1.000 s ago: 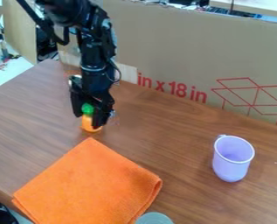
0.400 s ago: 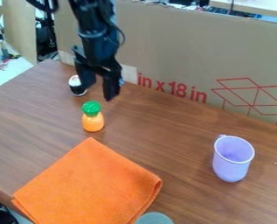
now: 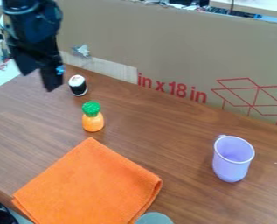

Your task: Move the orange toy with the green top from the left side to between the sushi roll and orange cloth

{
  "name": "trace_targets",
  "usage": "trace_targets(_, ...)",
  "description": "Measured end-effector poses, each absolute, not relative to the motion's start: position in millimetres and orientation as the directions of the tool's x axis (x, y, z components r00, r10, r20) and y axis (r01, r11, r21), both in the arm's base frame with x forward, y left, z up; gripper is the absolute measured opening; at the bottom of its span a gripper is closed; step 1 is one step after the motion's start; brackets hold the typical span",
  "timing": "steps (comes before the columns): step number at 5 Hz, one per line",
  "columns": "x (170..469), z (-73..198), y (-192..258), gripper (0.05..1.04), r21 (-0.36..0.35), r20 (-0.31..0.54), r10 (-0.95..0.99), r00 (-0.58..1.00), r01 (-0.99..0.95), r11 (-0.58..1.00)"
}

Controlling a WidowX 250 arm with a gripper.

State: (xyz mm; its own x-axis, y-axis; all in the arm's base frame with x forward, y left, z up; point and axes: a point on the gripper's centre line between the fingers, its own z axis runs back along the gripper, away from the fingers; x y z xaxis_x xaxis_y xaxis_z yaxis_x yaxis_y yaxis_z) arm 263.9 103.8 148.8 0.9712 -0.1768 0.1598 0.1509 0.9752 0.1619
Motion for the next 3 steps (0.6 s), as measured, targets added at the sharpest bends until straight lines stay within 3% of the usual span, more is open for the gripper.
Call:
trace_targets(1,221,156,94,1.001,0.180,0.124,-0.211,0.970,0.188,0.966)
trace_targets(3,197,152,64,1.001,0.108,0.075,-0.239,0.968,0.231,0.967)
